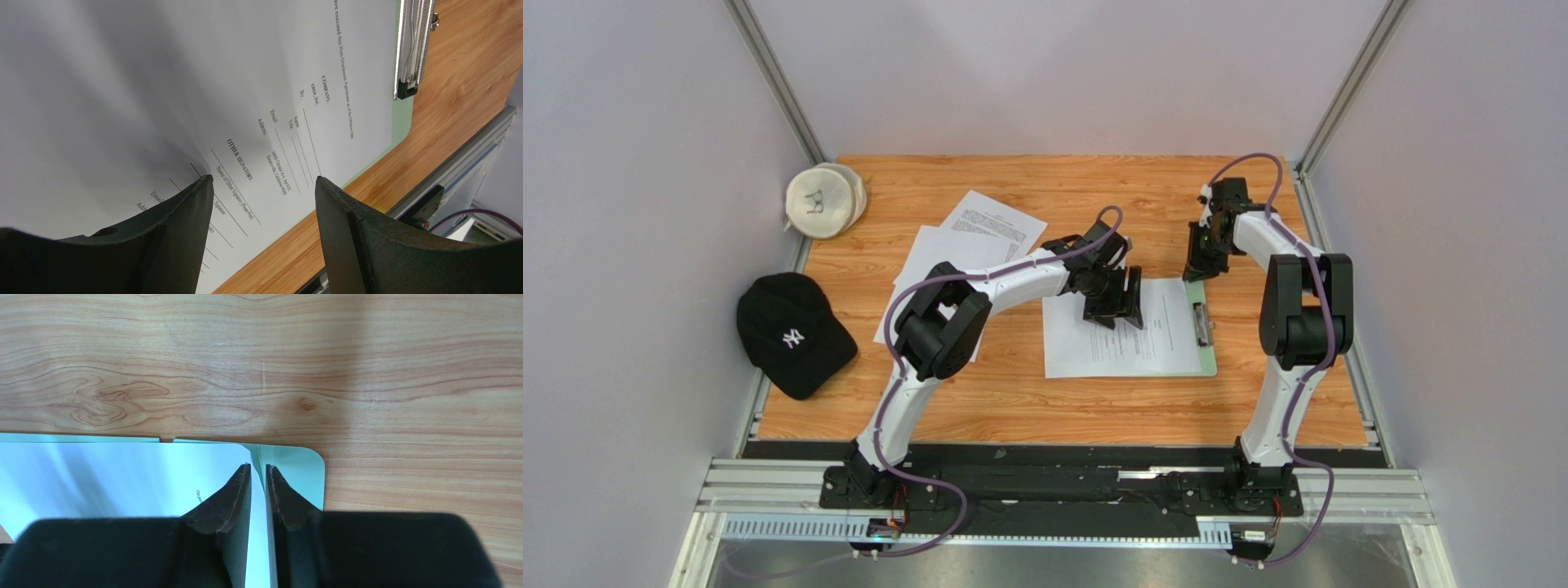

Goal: Put the files into the folder

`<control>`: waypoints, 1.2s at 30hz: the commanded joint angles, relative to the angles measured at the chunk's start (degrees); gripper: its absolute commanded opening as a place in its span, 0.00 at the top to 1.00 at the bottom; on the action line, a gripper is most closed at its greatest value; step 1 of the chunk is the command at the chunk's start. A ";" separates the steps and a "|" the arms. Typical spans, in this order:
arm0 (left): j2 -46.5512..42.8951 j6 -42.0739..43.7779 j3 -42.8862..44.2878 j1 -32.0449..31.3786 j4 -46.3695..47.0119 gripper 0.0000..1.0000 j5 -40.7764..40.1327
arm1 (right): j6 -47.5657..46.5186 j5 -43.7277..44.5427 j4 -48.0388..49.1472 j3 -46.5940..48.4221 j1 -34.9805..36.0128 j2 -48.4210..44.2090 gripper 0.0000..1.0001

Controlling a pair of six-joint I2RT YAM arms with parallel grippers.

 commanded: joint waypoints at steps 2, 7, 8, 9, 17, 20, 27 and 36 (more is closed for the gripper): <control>-2.65 1.24 -0.14 -0.04 1.27 0.29 0.95 | 1.10 1.58 0.09 -0.84 -0.14 -2.12 0.68; -2.03 1.68 0.48 -0.04 1.97 0.29 1.04 | 6.28 7.65 -1.75 -4.80 0.21 -10.91 0.38; -1.86 1.68 0.48 -0.04 2.41 0.29 1.12 | 7.42 8.43 -2.54 -5.67 0.39 -13.62 0.35; -1.77 1.50 0.65 -0.04 2.50 0.29 1.30 | 7.69 8.62 -3.94 -6.37 0.48 -14.69 0.34; -0.80 1.06 0.13 -0.04 3.38 0.29 2.09 | 6.99 11.69 -4.92 -12.62 2.32 -18.92 0.69; -0.80 1.50 0.21 -0.04 3.12 0.29 1.92 | 6.38 13.18 -4.83 -13.06 3.99 -16.99 0.64; -2.64 0.36 0.48 -0.21 3.29 0.29 3.40 | 6.73 16.17 -4.04 -15.08 5.75 -15.14 0.73; -2.21 -0.17 1.18 -0.22 3.73 0.30 4.11 | 6.64 16.79 -2.46 -17.81 6.36 -13.91 0.76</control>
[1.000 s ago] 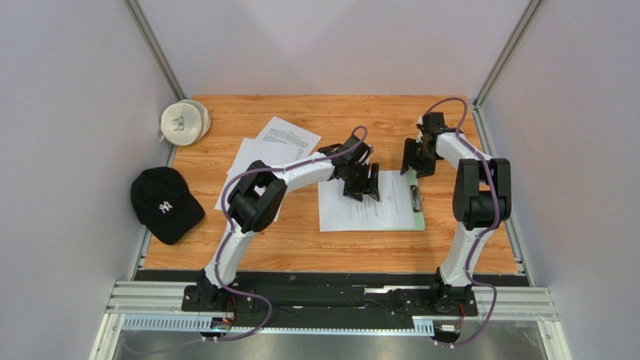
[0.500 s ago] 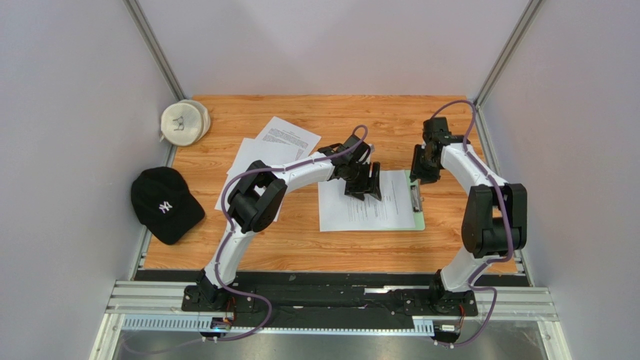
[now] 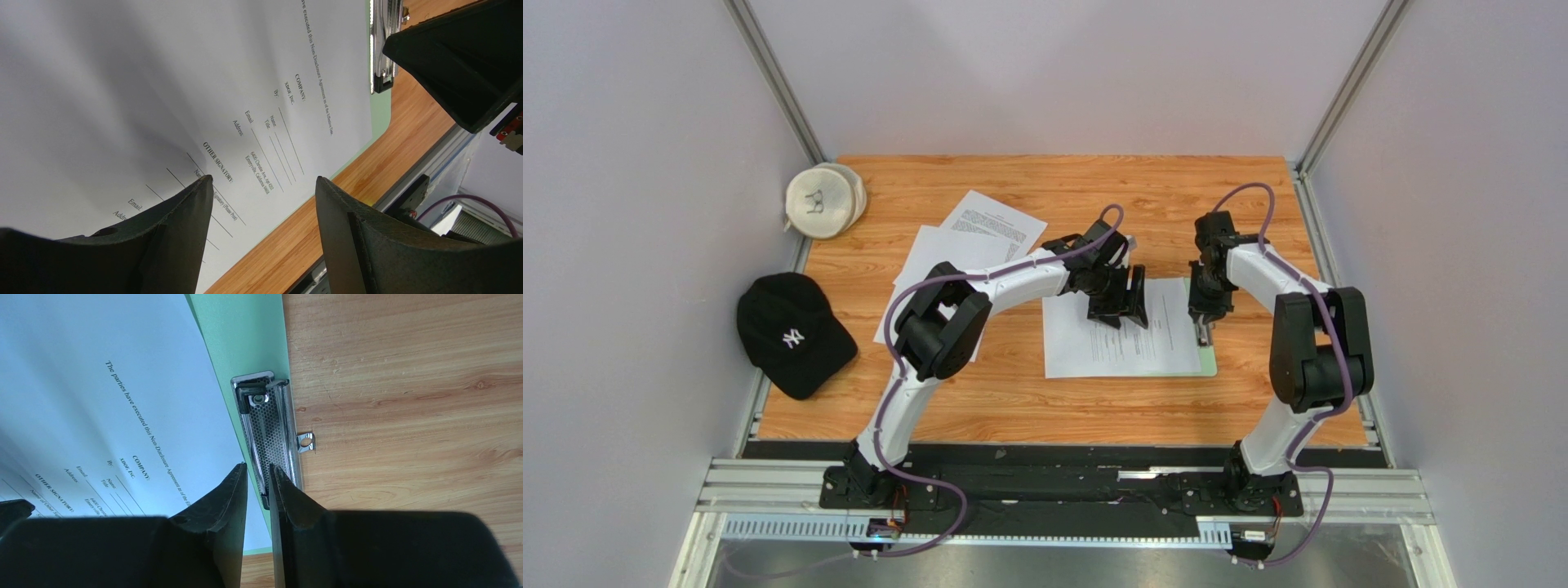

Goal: Put the files into the folder

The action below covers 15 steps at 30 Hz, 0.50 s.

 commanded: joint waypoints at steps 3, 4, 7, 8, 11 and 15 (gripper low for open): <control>-2.64 0.01 0.90 -0.19 1.79 0.30 1.32 | -0.13 1.30 2.83 -0.06 0.33 2.16 0.76; -2.91 0.10 0.81 -0.19 1.70 0.29 1.32 | -0.05 1.03 3.01 0.12 0.33 2.51 0.76; -3.78 0.62 0.11 -0.19 1.79 0.30 0.97 | 0.04 1.03 4.50 -0.32 0.33 3.22 0.78; -4.05 0.80 0.02 -0.19 1.53 0.29 0.62 | -0.05 0.51 4.85 -0.32 0.42 3.31 0.79; -5.28 1.85 -0.60 -0.19 1.26 0.29 -0.17 | -0.05 0.06 5.38 -0.94 1.12 3.22 0.85; -6.42 3.43 -1.39 -0.19 0.91 0.28 -1.05 | -0.05 0.06 4.94 -1.81 2.88 2.25 0.96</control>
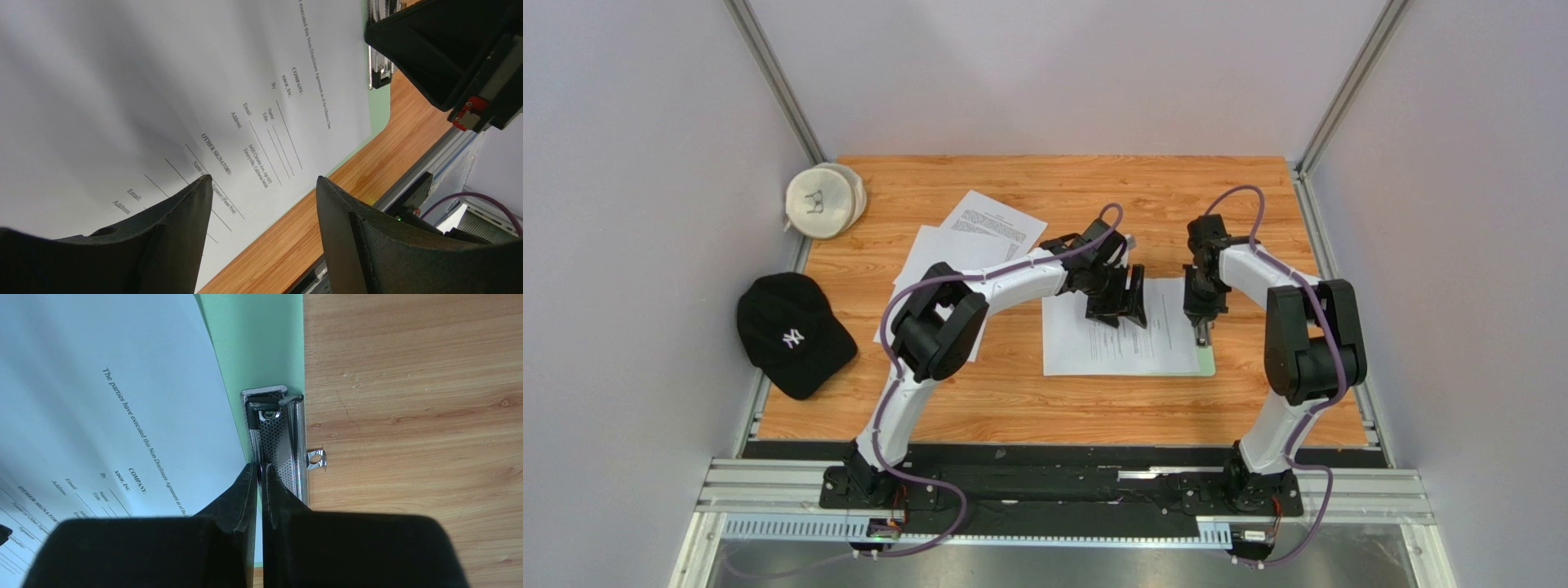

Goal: Put the files into the folder

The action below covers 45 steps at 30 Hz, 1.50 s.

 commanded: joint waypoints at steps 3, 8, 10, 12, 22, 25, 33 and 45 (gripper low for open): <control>-6.17 3.52 -1.26 -0.19 0.65 0.27 -2.90 | 0.92 -0.07 3.43 -2.63 3.63 -2.34 1.00; -6.61 4.23 -1.61 -0.19 -1.28 0.28 -7.64 | 1.71 -2.17 5.63 -4.30 6.53 -4.46 1.00; -6.52 4.58 -2.14 -0.19 -1.20 0.29 -8.88 | 1.27 -2.70 6.95 -5.44 7.15 -5.42 1.00; -5.91 4.76 -1.62 -0.19 -1.55 0.30 -8.79 | 1.62 -4.19 8.79 -6.93 7.15 -6.73 1.00; -2.82 -0.25 -5.39 0.60 0.82 0.32 -6.15 | 7.32 -21.58 18.81 -14.30 2.33 -10.43 1.00; -2.65 0.36 -5.75 0.86 0.56 0.32 -6.60 | 8.38 -27.83 22.59 -16.42 -0.49 -11.66 1.00; -1.07 -0.86 -6.18 1.04 1.96 0.32 -4.05 | 12.17 -41.02 29.54 -20.65 -5.67 -13.16 1.00; -1.16 -0.86 -9.26 1.56 3.28 0.32 -3.52 | 18.05 -51.74 39.64 -25.65 -13.06 -14.04 1.00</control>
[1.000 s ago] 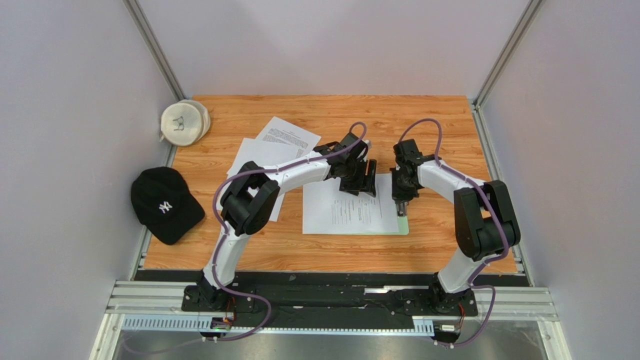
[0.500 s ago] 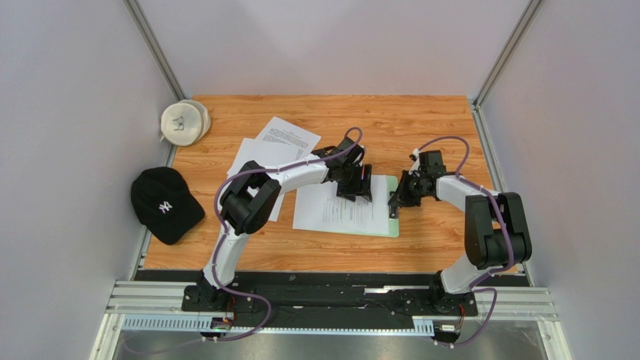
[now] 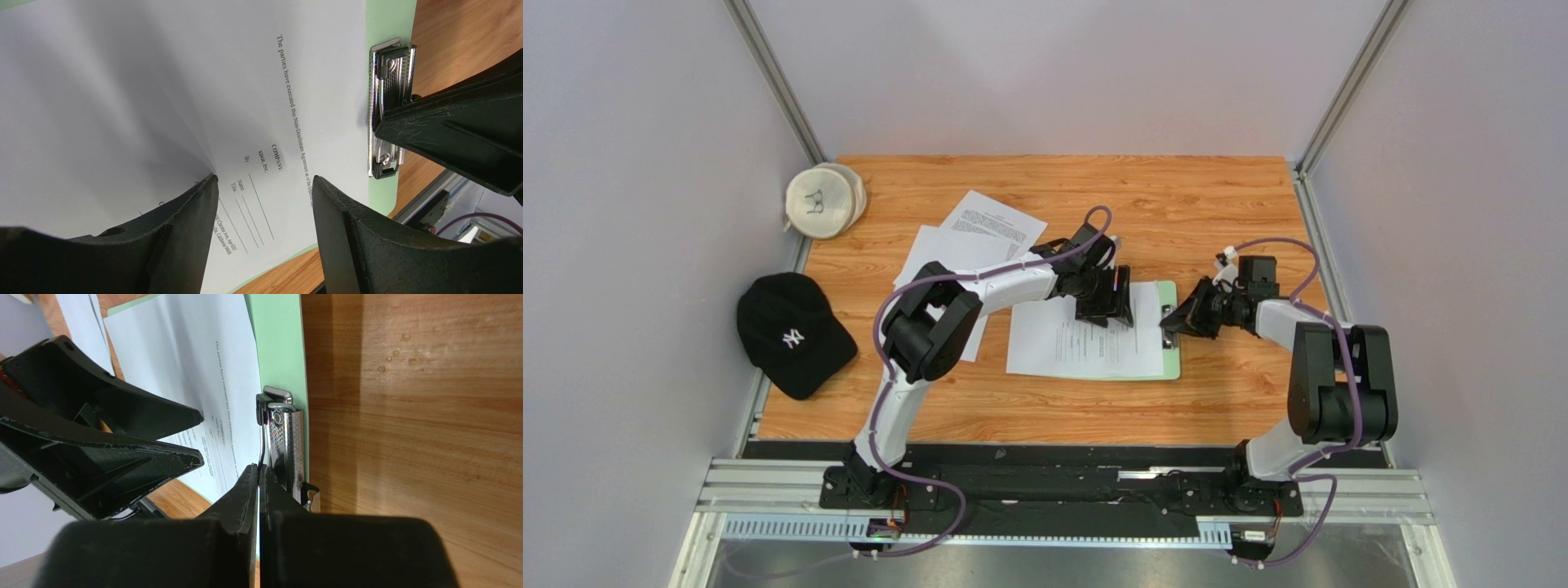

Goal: Put the files into the folder

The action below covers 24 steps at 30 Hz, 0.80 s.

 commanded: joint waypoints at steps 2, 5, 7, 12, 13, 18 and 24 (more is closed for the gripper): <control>1.49 -0.17 -3.08 0.38 0.00 0.32 0.57 | 6.19 -9.56 12.41 -2.73 -2.16 -0.62 1.00; 1.66 0.27 -2.55 0.47 0.01 0.32 1.00 | 6.81 -10.80 13.66 -3.17 -2.86 0.35 1.00; 2.01 0.28 -2.20 0.38 -0.17 0.32 1.27 | 7.69 -11.33 15.06 -3.87 -3.30 0.62 1.00; 2.89 0.19 -1.76 0.39 -0.08 0.32 2.32 | 8.75 -12.04 17.00 -4.23 -3.48 1.75 1.00; 2.89 -0.07 -1.76 0.47 0.18 0.32 2.59 | 8.92 -11.95 17.61 -4.40 -3.48 2.02 1.00; 2.63 -0.78 -1.59 0.38 1.06 0.33 3.38 | 11.11 -13.26 20.51 -5.46 -3.48 3.78 1.00; 3.33 0.01 -1.49 0.47 0.00 0.32 2.68 | 20.25 -17.92 34.13 -9.41 -4.97 5.19 1.00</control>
